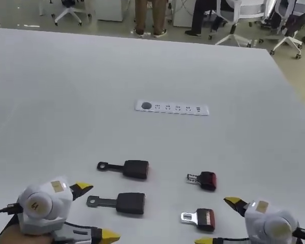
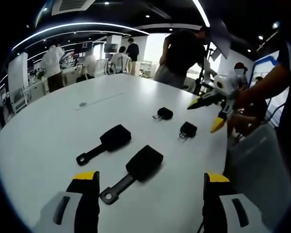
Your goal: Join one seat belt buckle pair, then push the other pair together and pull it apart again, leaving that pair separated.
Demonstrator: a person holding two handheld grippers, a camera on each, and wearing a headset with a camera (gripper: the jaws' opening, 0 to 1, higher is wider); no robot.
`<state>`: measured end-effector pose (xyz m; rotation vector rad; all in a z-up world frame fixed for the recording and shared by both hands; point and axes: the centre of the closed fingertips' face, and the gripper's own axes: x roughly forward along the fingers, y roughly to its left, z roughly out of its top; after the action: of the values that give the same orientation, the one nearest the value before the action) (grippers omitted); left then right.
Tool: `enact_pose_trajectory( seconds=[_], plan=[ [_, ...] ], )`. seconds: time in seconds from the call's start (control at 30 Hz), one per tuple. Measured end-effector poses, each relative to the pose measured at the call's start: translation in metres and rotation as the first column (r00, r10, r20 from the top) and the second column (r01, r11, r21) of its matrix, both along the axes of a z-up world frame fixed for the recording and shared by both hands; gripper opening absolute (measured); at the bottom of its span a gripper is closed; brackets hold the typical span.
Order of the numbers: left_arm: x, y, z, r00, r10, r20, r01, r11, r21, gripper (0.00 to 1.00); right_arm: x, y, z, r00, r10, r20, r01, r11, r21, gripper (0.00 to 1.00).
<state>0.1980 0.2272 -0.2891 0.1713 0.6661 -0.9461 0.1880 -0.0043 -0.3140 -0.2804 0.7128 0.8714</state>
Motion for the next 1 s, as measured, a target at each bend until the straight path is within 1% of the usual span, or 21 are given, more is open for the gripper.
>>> enact_pose_trajectory(
  seconds=[0.07,0.17,0.23,0.3,0.33,0.37,0.4,0.43,0.47,0.5,0.53,0.57,0.6,0.63,0.67,0.73,0.8,0.83,0.9,0.93,1.0],
  plan=[
    [0.002,-0.005,-0.001,1.000,-0.011,-0.003,0.011,1.000,0.004,0.90,0.002,0.001,-0.001,1.000,0.010,-0.005,-0.010,1.000,-0.003,0.85],
    [0.006,-0.007,-0.005,1.000,-0.026,-0.008,0.026,1.000,0.016,0.90,0.004,0.001,-0.004,1.000,0.015,-0.012,-0.015,1.000,-0.004,0.84],
    [0.008,-0.008,-0.007,0.999,-0.032,-0.010,0.032,0.999,0.016,0.90,0.005,0.001,-0.004,1.000,0.012,-0.015,-0.012,1.000,-0.001,0.84],
    [0.009,-0.009,-0.007,1.000,-0.025,-0.014,0.025,1.000,0.009,0.90,0.005,0.000,-0.004,1.000,0.002,-0.017,-0.002,1.000,0.001,0.84],
    [0.009,-0.010,-0.007,1.000,-0.019,-0.016,0.019,1.000,0.002,0.91,0.005,-0.001,-0.004,1.000,-0.015,-0.019,0.015,1.000,0.008,0.84],
    [0.011,-0.009,-0.006,1.000,0.004,-0.019,-0.004,1.000,-0.012,0.92,0.006,-0.003,-0.003,0.999,-0.036,-0.018,0.036,0.999,0.019,0.84],
    [0.012,-0.008,-0.005,0.999,0.030,-0.026,-0.031,0.999,-0.031,0.93,0.010,-0.006,0.000,0.995,-0.098,-0.011,0.098,0.994,0.043,0.84],
    [0.015,-0.006,-0.002,0.996,0.080,-0.036,-0.083,0.994,-0.064,0.95,0.011,-0.008,0.001,0.993,-0.118,-0.008,0.119,0.992,0.050,0.85],
    [0.019,-0.004,0.002,0.991,0.125,-0.037,-0.128,0.987,-0.098,0.99,0.014,-0.011,0.005,0.984,-0.178,-0.003,0.178,0.981,0.077,0.87],
    [0.021,0.000,0.007,0.982,0.180,-0.047,-0.185,0.973,-0.139,1.00,0.019,-0.015,0.012,0.962,-0.273,0.004,0.270,0.954,0.134,0.89],
    [0.022,0.003,0.010,0.977,0.206,-0.047,-0.211,0.964,-0.163,1.00,0.021,-0.020,0.019,0.945,-0.327,0.019,0.320,0.933,0.168,0.90],
    [0.021,0.004,0.012,0.974,0.219,-0.050,-0.224,0.958,-0.179,1.00,0.021,-0.022,0.021,0.939,-0.343,0.026,0.334,0.927,0.171,0.90],
    [0.019,0.009,0.015,0.961,0.269,-0.058,-0.275,0.939,-0.206,1.00,0.017,-0.027,0.023,0.925,-0.377,0.040,0.367,0.917,0.160,0.90],
    [0.018,0.011,0.015,0.959,0.276,-0.062,-0.283,0.937,-0.206,1.00,0.015,-0.027,0.024,0.926,-0.375,0.045,0.364,0.918,0.155,0.90],
    [0.013,0.014,0.014,0.957,0.283,-0.066,-0.291,0.935,-0.202,1.00,0.009,-0.026,0.024,0.930,-0.364,0.051,0.353,0.923,0.154,0.90],
    [0.003,0.016,0.013,0.960,0.274,-0.062,-0.280,0.942,-0.187,1.00,0.000,-0.025,0.022,0.929,-0.369,0.036,0.360,0.921,0.149,0.90],
    [-0.006,0.017,0.015,0.961,0.268,-0.063,-0.275,0.945,-0.175,1.00,-0.008,-0.026,0.021,0.930,-0.367,0.038,0.358,0.922,0.146,0.90],
    [-0.008,0.019,0.016,0.961,0.269,-0.060,-0.276,0.945,-0.174,1.00,-0.013,-0.027,0.020,0.930,-0.367,0.038,0.358,0.923,0.140,0.90],
    [-0.012,0.024,0.020,0.958,0.283,-0.051,-0.287,0.941,-0.180,1.00,-0.018,-0.029,0.021,0.928,-0.372,0.034,0.364,0.920,0.143,0.90],
    [-0.014,0.026,0.024,0.956,0.291,-0.047,-0.294,0.938,-0.184,1.00,-0.022,-0.030,0.022,0.925,-0.378,0.039,0.369,0.918,0.144,0.90],
    [-0.018,0.028,0.027,0.954,0.298,-0.040,-0.300,0.937,-0.181,1.00,-0.027,-0.032,0.022,0.922,-0.386,0.038,0.377,0.915,0.145,0.90]
  ],
)
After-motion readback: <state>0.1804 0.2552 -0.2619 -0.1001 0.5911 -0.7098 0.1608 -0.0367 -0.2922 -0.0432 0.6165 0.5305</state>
